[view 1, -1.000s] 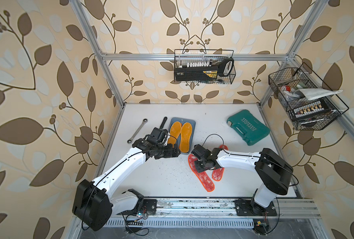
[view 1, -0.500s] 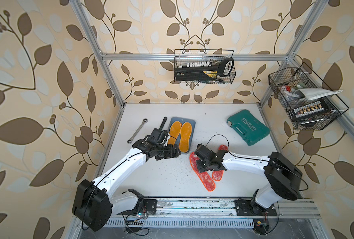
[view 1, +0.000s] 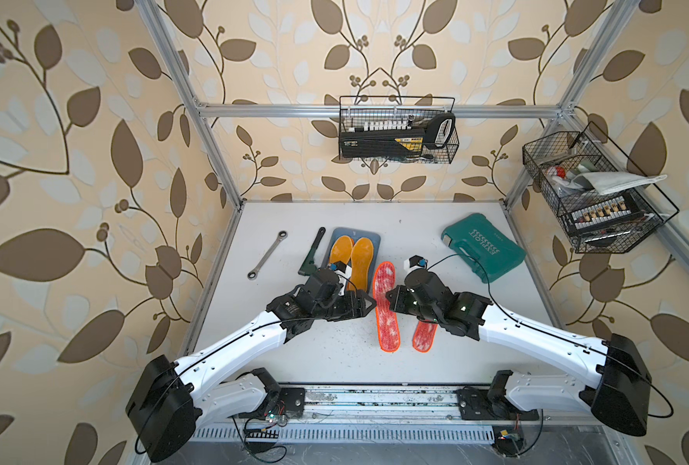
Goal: Put the insoles into the storage box
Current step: Pick up the insole from the center of the board.
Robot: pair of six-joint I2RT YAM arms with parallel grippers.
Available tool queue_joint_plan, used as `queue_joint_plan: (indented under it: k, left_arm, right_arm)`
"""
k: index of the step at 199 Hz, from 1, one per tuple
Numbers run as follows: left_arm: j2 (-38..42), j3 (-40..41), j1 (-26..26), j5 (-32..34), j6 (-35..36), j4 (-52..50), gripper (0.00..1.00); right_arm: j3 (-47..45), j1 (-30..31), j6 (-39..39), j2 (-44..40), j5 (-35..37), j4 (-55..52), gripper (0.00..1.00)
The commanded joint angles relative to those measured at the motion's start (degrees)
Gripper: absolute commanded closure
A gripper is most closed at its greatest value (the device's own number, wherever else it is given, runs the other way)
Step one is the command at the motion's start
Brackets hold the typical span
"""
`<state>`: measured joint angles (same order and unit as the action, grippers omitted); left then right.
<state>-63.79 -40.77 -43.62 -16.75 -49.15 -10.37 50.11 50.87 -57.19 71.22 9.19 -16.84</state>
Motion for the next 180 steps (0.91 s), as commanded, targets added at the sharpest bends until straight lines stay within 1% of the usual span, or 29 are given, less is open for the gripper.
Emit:
queue_joint_plan:
  k: [1, 9, 18, 44, 57, 83, 99, 119, 129, 141, 162, 180]
  left_arm:
    - [-2.64, -2.43, -0.24, -1.04, -0.79, 6.69, 0.37]
    - [-3.37, -2.73, -0.24, -1.57, -0.48, 7.36, 0.44]
    - [-4.15, -3.17, -0.24, -2.24, -0.22, 8.13, 0.54]
    - [-5.13, -5.23, -0.24, -3.27, 1.51, 6.68, 0.88]
    - [-4.65, -6.25, -0.24, -3.54, 2.99, 4.99, 1.00]
    - [-4.05, -9.04, -0.07, -5.57, 7.63, 0.44, 1.00]
    - [-4.39, -10.90, 0.56, -8.28, 10.66, -2.27, 1.00]
    - [-4.93, -12.37, 1.95, -12.03, 12.70, -3.49, 1.00]
    - [-5.11, -12.73, 3.14, -13.54, 12.81, -3.50, 1.00]
    - [-4.95, -12.80, 4.48, -15.40, 12.51, -2.42, 1.00]
    - [-5.20, -14.04, 5.80, -19.02, 12.98, -1.47, 1.00]
    - [-5.36, -16.10, 6.00, -20.30, 14.93, -4.16, 1.00]
  right_arm:
    - [-0.10, -0.25, -3.73, -1.74, -0.14, 2.97, 1.00]
    - [-0.35, -0.25, -4.21, -2.22, -0.58, 3.15, 1.00]
    - [-0.72, -0.25, -4.66, -2.72, -0.67, 3.40, 1.00]
    - [-1.67, -0.83, -4.79, -3.95, -1.89, 4.22, 1.00]
    - [-1.73, -1.25, -3.66, -4.35, -2.52, 3.88, 0.96]
    - [-2.70, -3.65, -0.12, -5.18, -6.54, 5.24, 0.88]
    - [-3.08, -5.04, 2.20, -6.44, -8.45, 5.20, 0.84]
    - [-3.22, -6.39, 5.25, -7.95, -11.25, 6.00, 0.70]
    - [-3.45, -6.98, 6.90, -8.76, -13.12, 6.87, 0.66]
    - [-4.68, -8.15, 6.92, -9.76, -16.26, 9.35, 0.62]
    - [-8.00, -10.23, 6.37, -10.71, -21.98, 16.15, 0.60]
    - [-10.43, -10.22, 4.52, -10.41, -23.73, 20.89, 0.59]
